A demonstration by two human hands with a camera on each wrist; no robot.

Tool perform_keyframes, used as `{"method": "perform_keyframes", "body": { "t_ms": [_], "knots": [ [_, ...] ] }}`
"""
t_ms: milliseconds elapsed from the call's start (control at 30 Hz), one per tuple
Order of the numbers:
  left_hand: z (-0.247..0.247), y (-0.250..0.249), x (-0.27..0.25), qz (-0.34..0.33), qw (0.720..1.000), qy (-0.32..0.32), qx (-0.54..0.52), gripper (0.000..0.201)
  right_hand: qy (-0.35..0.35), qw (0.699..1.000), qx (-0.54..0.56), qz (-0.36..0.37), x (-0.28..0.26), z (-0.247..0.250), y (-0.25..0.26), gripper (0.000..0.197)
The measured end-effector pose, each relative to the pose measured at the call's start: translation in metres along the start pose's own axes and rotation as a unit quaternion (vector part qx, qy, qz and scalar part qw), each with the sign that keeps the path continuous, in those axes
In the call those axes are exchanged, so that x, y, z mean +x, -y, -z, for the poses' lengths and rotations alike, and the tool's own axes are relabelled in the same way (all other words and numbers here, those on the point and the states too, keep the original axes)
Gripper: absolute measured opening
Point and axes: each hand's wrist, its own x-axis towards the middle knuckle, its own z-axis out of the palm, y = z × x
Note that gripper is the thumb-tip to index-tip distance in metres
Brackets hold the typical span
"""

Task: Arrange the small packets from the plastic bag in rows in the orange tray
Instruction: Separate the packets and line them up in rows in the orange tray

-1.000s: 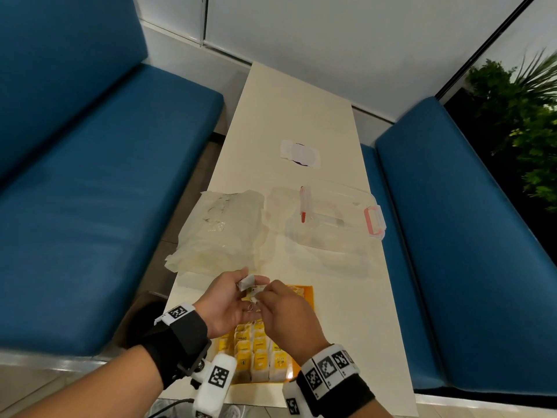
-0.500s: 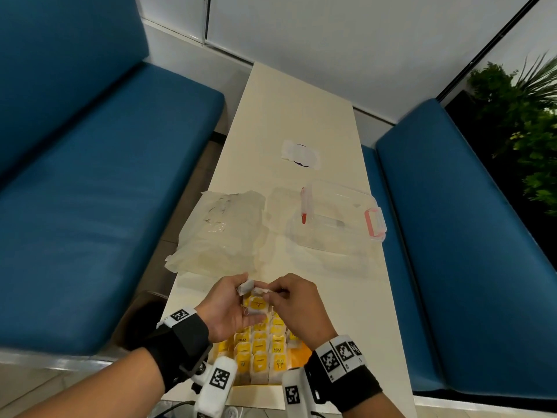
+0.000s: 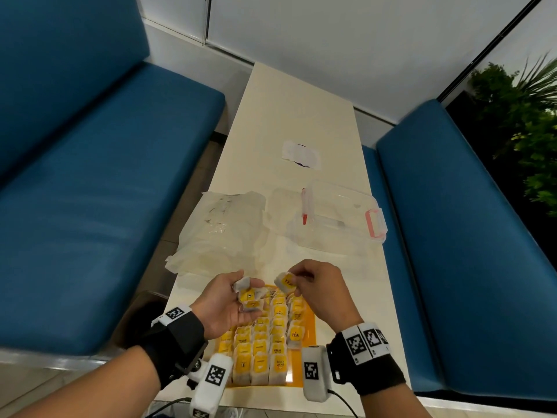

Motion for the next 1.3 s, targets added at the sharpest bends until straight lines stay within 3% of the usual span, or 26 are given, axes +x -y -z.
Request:
{"method": "perform_keyframes", "body": {
  "t_ms": [167, 367, 500, 733, 1300],
  "knots": [
    [0.000, 0.000, 0.000, -0.006, 1.000, 0.003, -0.007, 0.051, 0.034, 0.990, -0.135, 0.007, -0.009, 0.009, -0.017, 0.016],
    [-0.003, 0.000, 0.000, -0.005, 1.000, -0.004, 0.007, 0.051, 0.234, 0.930, -0.284, -0.018, -0.034, 0.005, -0.033, 0.025],
    [-0.003, 0.000, 0.001, -0.007, 1.000, -0.007, 0.006, 0.051, 0.303, 0.895, -0.326, -0.025, -0.036, -0.012, -0.042, 0.023],
    [-0.004, 0.002, 0.002, -0.012, 1.000, -0.017, 0.015, 0.052, 0.274, 0.891, -0.357, -0.057, -0.022, -0.045, -0.049, 0.021],
    [-0.002, 0.000, -0.003, -0.016, 1.000, -0.013, 0.019, 0.052, 0.138, 0.942, -0.286, -0.110, -0.035, -0.061, -0.057, 0.028]
  ]
}}
